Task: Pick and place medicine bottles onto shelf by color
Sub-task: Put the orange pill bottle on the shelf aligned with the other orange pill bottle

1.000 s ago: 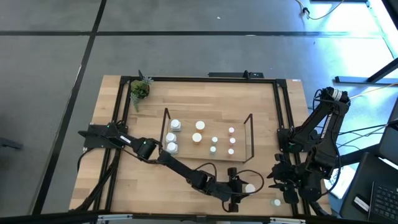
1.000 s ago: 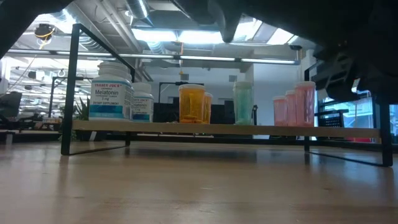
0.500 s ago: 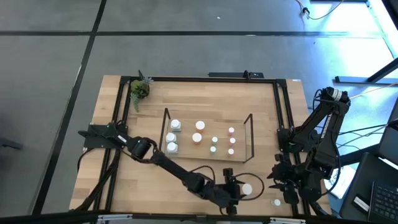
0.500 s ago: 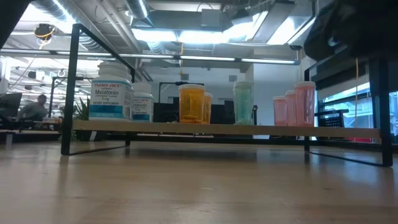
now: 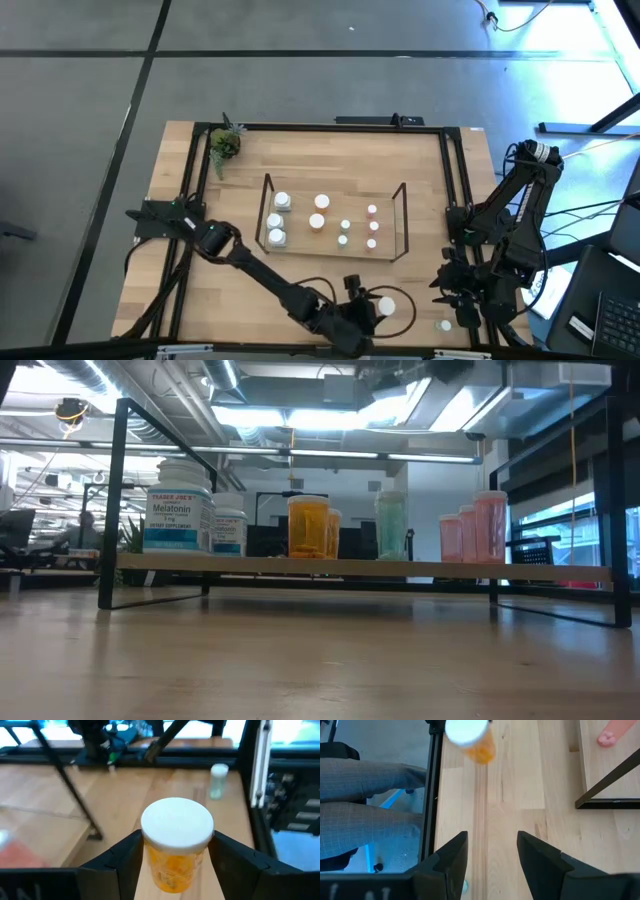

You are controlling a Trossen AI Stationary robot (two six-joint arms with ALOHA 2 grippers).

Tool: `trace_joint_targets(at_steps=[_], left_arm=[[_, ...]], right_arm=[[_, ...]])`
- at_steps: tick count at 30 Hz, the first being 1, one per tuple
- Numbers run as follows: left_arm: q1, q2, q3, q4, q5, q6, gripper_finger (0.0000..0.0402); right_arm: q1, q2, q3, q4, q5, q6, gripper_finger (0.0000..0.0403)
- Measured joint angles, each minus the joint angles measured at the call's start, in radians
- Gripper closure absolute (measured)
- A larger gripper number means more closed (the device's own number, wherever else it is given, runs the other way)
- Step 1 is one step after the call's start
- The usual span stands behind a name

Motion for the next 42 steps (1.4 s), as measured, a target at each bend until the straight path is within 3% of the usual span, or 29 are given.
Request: trace_joint_targets(at_steps=[9, 19, 30, 36, 42], left_arm=[[-0.059, -0.071, -0.002, -0.224, -0.197, -0.179, 0.0193], [-0.119, -0.108, -0.001, -0.536, -0.364, -0.55, 0.0193], [-0.111, -0.113, -0.001, -1.032, -0.372, -1.104, 0.0193], [-0.091, -0.113, -0.001, -1.179, -0.37, -1.206, 0.0193], [-0.068, -0.111, -0.067, -1.197, -0.39, -1.275, 0.0193]], right_arm=[[0.0, -0.001, 0.0, 0.0, 0.01, -0.002, 0.0231], [0.0, -0.001, 0.0, -0.001, 0.037, -0.025, 0.0231], [0.0, -0.001, 0.0, 0.001, 0.066, -0.075, 0.0231], [0.0, -0.001, 0.0, 0.002, 0.114, -0.08, 0.0231], [0.0, -0.001, 0.0, 0.002, 0.143, -0.08, 0.0231]])
